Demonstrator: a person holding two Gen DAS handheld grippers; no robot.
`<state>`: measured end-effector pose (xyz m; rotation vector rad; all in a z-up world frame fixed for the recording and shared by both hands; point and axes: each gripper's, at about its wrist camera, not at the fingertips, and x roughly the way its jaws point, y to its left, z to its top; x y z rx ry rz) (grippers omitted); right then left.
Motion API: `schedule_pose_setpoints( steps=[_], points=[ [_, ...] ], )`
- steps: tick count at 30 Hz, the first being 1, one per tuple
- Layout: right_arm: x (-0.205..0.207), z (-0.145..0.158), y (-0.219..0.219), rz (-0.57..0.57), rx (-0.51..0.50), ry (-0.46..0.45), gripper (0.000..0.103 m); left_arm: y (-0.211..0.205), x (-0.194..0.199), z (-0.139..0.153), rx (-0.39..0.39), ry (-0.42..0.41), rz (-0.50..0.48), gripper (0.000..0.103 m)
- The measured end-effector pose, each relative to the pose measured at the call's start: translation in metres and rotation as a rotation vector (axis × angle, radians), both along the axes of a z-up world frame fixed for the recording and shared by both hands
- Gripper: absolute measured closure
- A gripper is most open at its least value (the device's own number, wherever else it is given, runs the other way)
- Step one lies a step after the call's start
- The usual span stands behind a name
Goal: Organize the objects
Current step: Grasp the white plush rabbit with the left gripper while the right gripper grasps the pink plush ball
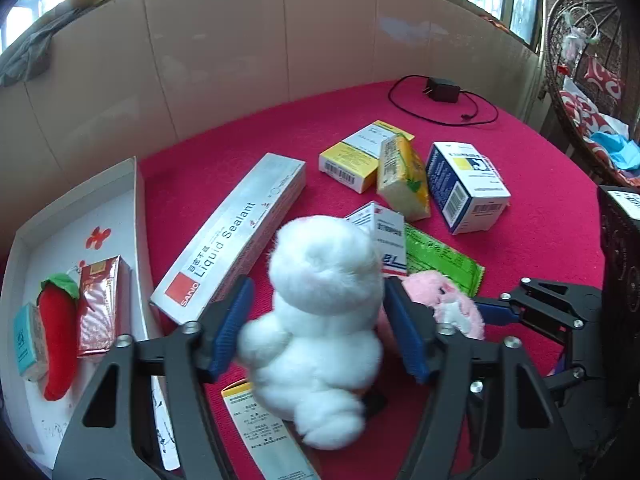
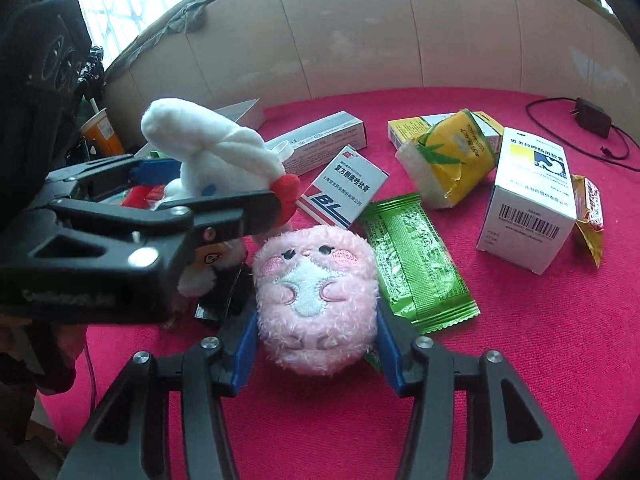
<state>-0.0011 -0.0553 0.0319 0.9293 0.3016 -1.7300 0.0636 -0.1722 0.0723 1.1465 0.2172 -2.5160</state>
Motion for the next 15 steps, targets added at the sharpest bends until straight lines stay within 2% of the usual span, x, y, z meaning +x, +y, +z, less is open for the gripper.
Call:
schedule_pose_setpoints(
  steps=[4,5,6,15],
  points=[
    [-0.001,0.003,0.013,-0.036,-0.027,-0.001,0.054,0.0,0.009,0.001,0.005,0.031,0.007,0.052],
    [-0.001,0.006,0.018,-0.047,-0.04,0.005,0.055,0.001,0.012,0.003,0.009,0.042,0.01,0.061],
    [-0.001,0.008,0.023,-0.061,-0.054,0.014,0.055,0.003,0.016,0.005,0.017,0.056,0.014,0.062],
    [0.007,0.036,0.059,-0.129,-0.151,0.072,0.056,0.038,0.053,0.034,0.013,0.208,0.024,0.062]
  ],
)
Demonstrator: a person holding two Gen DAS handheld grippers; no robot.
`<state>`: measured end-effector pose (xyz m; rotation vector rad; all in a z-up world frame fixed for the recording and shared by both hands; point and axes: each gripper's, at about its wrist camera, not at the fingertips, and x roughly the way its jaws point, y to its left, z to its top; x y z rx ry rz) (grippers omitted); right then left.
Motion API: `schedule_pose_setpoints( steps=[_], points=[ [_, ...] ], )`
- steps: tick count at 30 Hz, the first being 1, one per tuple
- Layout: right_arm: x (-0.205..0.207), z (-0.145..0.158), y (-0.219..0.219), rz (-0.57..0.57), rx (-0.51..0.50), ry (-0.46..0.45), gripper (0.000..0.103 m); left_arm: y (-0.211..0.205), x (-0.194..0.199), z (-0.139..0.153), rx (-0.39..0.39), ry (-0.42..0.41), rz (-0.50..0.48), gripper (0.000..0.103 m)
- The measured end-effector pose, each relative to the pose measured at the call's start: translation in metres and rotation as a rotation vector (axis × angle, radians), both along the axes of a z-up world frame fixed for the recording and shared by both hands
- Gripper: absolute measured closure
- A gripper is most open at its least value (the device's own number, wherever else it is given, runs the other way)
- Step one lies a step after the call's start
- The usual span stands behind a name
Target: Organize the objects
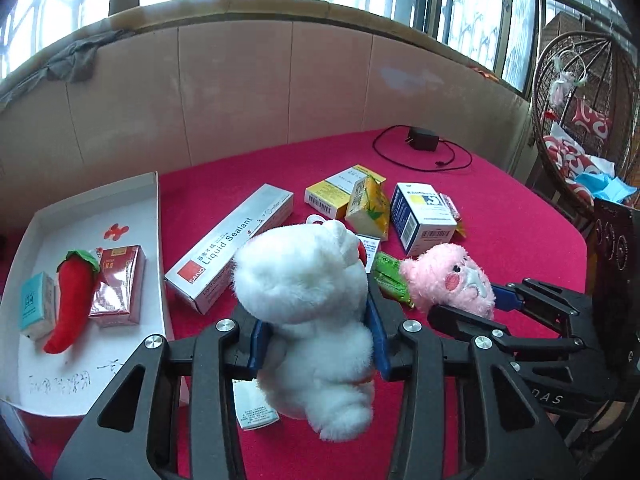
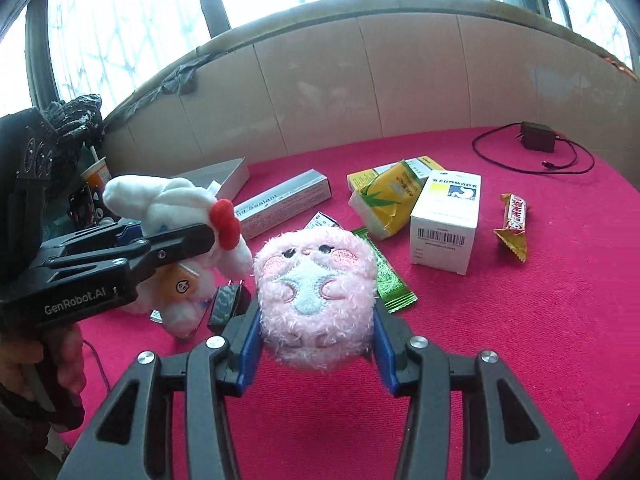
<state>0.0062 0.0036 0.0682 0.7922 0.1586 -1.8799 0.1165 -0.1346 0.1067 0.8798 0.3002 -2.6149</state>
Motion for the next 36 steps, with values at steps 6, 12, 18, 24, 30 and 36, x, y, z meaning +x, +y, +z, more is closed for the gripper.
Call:
schedule_pose_setpoints(
  steps=[6,12,18,24,30,36],
  points=[
    [0.001,0.002,0.0,-0.015,0.004,-0.031,0.056,0.01,0.02,0.022,-0.016,0.074,-0.001,0.062],
    [0.004,0.011,0.005,-0.036,-0.001,-0.019,0.055,0.006,0.036,0.031,-0.009,0.114,0.016,0.062],
    [0.012,0.024,0.003,-0.027,-0.006,0.008,0.055,-0.003,0.049,0.037,0.003,0.149,0.047,0.062],
    [0.022,0.028,-0.004,-0.008,0.003,0.02,0.055,-0.009,0.063,0.038,0.002,0.166,0.08,0.062],
    [0.028,0.03,-0.008,0.006,0.013,0.03,0.055,-0.016,0.075,0.035,0.017,0.175,0.108,0.062],
    [0.031,0.03,-0.012,0.011,0.023,0.032,0.055,-0.02,0.082,0.034,0.023,0.182,0.127,0.062]
  ],
)
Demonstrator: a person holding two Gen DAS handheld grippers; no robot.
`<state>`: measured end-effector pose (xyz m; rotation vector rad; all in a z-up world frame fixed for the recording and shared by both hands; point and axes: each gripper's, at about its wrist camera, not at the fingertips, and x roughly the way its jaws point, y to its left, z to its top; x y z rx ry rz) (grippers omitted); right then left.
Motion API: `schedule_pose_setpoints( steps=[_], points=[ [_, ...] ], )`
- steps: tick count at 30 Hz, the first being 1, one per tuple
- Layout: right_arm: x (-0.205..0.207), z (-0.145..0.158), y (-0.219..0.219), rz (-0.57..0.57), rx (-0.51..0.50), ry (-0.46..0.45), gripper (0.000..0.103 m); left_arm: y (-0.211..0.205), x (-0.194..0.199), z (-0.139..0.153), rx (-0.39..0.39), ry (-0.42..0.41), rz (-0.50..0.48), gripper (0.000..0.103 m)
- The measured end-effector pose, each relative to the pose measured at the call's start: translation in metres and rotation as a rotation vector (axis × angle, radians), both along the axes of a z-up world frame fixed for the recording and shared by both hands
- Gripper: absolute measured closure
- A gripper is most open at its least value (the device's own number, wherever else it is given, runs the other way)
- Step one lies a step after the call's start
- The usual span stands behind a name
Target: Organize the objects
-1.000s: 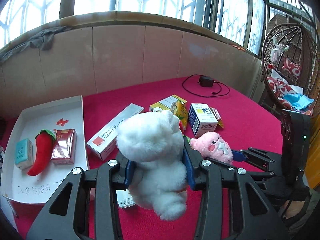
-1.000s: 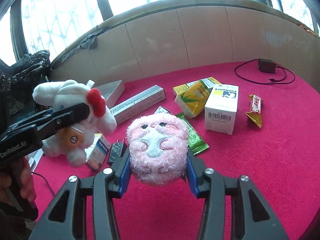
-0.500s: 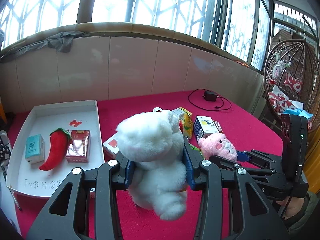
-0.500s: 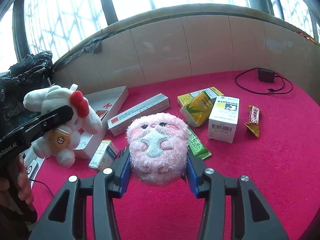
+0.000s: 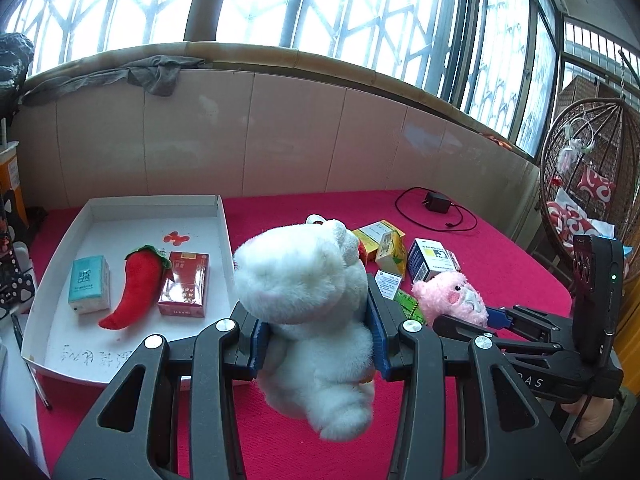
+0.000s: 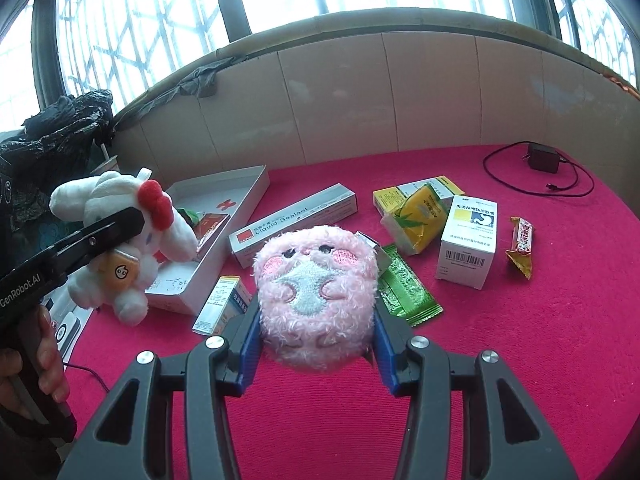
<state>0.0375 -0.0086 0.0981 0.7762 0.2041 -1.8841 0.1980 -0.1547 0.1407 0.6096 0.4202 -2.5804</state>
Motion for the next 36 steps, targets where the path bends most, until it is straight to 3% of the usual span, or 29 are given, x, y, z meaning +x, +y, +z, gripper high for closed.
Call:
schedule_pose_setpoints(
  steps=[26,36],
  points=[
    [0.018,-0.005,-0.019,0.028,0.056,0.019,0.054,-0.021,0.022,-0.013,0.045,0.008,0.058,0.062],
    [0.021,0.017,-0.042,0.052,0.036,0.056,0.054,-0.048,0.029,0.005,-0.013,0.029,0.096,0.062]
  ],
)
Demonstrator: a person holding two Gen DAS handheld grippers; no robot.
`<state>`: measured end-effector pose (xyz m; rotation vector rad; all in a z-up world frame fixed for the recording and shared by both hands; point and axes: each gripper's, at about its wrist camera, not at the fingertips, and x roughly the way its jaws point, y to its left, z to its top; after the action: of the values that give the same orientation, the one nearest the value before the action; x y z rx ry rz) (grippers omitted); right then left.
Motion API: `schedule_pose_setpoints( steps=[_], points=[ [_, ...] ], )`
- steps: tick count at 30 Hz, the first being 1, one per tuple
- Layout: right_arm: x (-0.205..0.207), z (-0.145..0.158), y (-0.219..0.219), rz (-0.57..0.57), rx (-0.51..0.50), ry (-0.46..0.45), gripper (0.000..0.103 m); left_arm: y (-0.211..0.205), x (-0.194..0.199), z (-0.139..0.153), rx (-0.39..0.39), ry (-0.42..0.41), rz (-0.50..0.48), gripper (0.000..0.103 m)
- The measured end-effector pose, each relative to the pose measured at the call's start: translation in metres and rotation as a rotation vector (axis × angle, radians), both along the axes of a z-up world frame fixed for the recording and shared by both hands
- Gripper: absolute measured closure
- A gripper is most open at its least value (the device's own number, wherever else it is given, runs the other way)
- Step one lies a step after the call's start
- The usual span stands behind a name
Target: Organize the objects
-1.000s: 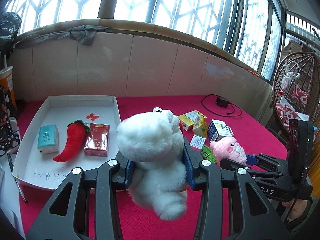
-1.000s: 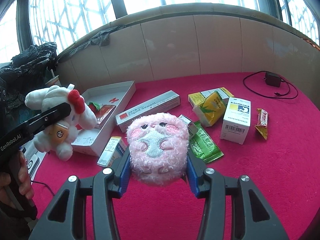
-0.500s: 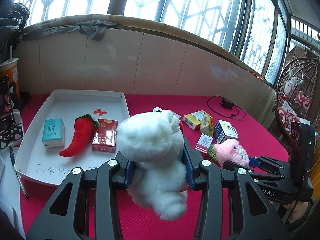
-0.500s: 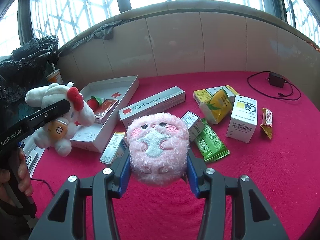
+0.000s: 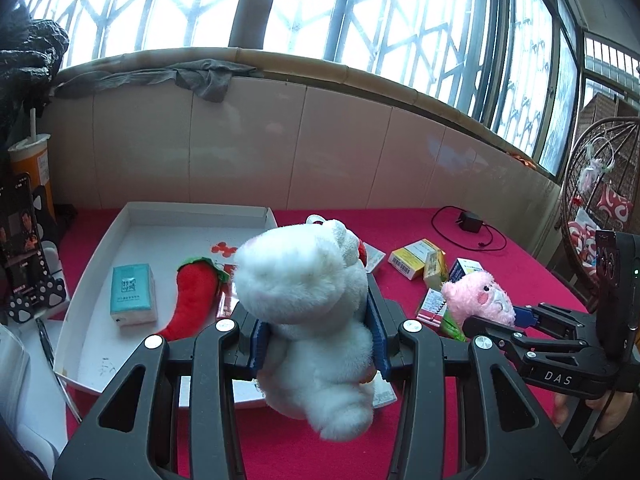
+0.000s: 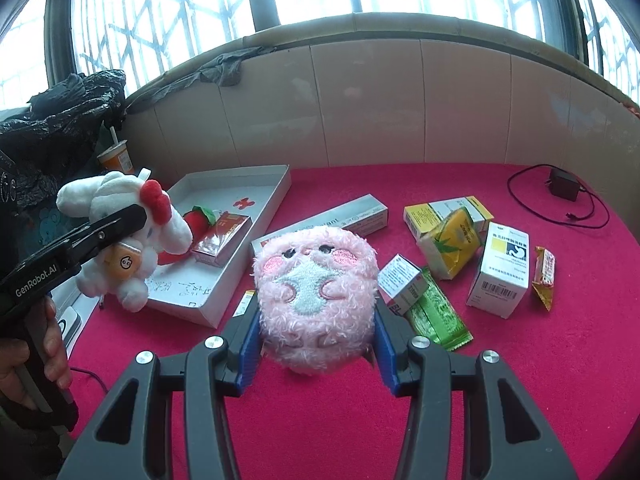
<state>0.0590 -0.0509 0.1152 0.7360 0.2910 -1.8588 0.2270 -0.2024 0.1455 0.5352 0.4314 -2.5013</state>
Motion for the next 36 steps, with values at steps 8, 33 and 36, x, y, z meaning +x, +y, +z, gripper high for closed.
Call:
schedule_pose_setpoints(
  steps=[8,33,36],
  points=[
    [0.017,0.019,-0.044,0.065,0.003,0.058,0.053,-0.038,0.0,0.014,-0.045,0.012,0.052,0.062],
    [0.03,0.052,-0.164,0.037,-0.085,0.118,0.053,-0.183,-0.001,0.033,0.027,0.103,0.286,0.062],
    [0.035,0.047,-0.179,0.048,-0.084,0.103,0.053,-0.194,0.001,0.022,0.063,0.093,0.307,0.062]
  ],
)
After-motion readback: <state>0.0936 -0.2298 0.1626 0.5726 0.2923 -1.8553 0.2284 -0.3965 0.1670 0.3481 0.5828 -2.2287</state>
